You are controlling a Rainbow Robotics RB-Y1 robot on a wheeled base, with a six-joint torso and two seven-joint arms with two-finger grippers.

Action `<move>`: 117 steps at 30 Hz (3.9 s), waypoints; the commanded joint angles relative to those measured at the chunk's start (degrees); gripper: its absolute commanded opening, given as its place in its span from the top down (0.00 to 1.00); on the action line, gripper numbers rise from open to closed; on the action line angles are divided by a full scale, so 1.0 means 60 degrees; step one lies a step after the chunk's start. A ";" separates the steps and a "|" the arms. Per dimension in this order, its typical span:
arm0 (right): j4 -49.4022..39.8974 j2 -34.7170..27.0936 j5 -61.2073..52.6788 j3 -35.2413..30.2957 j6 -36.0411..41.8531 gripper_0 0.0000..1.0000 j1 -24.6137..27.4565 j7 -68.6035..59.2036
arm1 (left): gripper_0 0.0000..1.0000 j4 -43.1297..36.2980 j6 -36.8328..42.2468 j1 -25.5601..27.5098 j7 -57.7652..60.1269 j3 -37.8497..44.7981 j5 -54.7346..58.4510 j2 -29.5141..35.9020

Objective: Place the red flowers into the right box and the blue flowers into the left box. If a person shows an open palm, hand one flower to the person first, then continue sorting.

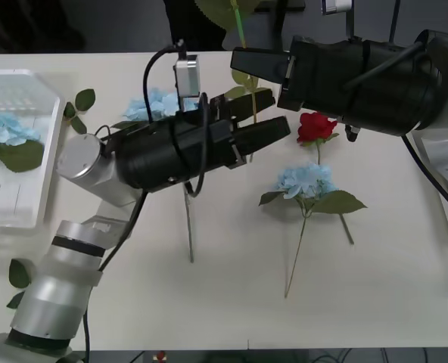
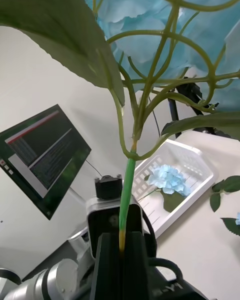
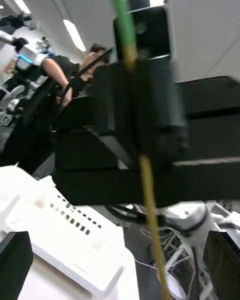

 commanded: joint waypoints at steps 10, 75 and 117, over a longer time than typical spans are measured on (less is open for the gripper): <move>-0.0325 -0.0027 -0.0093 -0.0092 -0.0022 1.00 -0.0131 0.0185 | 0.93 -0.0443 -0.0492 -0.0069 0.0603 -0.0272 -0.0655 -0.0145; 0.0496 -0.3177 0.1137 -0.0781 0.1062 0.00 0.1085 -0.1236 | 1.00 -0.2772 0.4635 0.2055 1.0813 0.7257 -0.9151 0.6330; 0.4421 -0.0833 1.1816 0.0626 0.4489 0.00 -0.1889 -0.6729 | 0.59 0.2560 0.1808 0.0941 1.0066 0.5646 -1.1056 0.6652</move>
